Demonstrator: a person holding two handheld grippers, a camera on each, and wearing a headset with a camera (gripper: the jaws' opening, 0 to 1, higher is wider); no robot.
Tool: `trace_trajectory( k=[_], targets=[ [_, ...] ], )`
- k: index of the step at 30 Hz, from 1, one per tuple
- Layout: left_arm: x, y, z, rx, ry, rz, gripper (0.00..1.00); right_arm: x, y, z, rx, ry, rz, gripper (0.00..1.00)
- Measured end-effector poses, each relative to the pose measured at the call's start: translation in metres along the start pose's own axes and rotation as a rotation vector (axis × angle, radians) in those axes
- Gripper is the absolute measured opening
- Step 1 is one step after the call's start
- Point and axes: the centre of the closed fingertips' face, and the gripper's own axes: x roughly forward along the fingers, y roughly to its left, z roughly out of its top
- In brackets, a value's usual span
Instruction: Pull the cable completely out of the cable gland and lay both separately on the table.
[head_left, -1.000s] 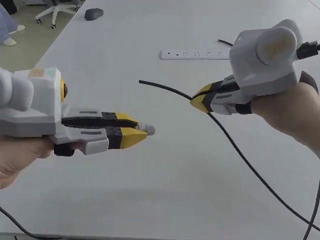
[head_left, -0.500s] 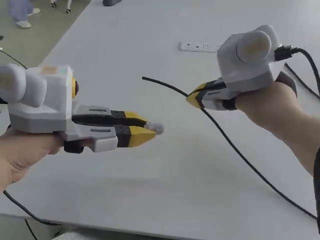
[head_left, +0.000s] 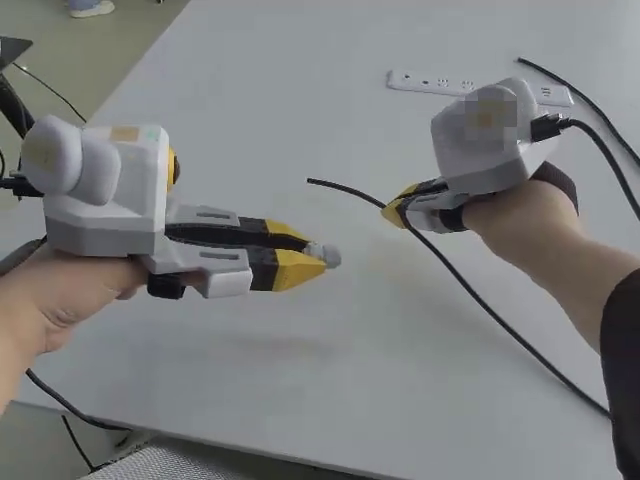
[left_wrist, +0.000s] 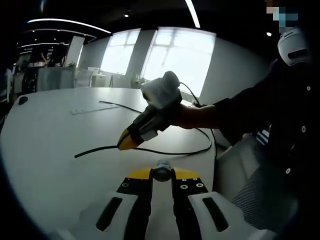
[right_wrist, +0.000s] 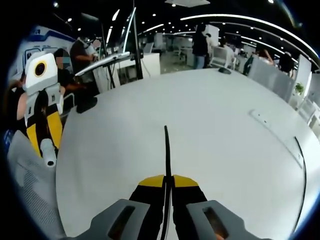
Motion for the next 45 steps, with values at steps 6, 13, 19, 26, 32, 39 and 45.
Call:
trace_trajectory(
  k=[6, 13, 19, 26, 32, 39, 45],
  targets=[
    [0.002, 0.002, -0.006, -0.007, 0.006, -0.003, 0.15, 0.013, 0.001, -0.003, 0.013, 0.01, 0.006, 0.0],
    [0.003, 0.007, -0.009, -0.019, -0.001, 0.001, 0.15, 0.015, 0.003, -0.009, 0.013, 0.033, 0.007, 0.0],
    [0.007, 0.012, -0.019, 0.003, 0.014, 0.011, 0.15, 0.017, 0.005, -0.015, 0.008, 0.049, 0.006, 0.0],
    [0.015, 0.014, -0.029, -0.007, 0.007, 0.0, 0.15, 0.019, 0.009, -0.019, -0.026, 0.066, 0.004, 0.0],
    [0.022, 0.018, -0.039, 0.008, 0.019, 0.0, 0.15, 0.02, 0.003, -0.019, -0.09, 0.069, -0.015, 0.0],
    [0.027, 0.022, -0.05, 0.006, 0.021, 0.005, 0.15, 0.023, 0.004, -0.018, -0.082, 0.054, 0.003, 0.07],
    [0.034, 0.022, -0.058, 0.002, 0.026, -0.002, 0.15, 0.021, -0.001, -0.017, -0.081, 0.047, 0.004, 0.08]
  ],
)
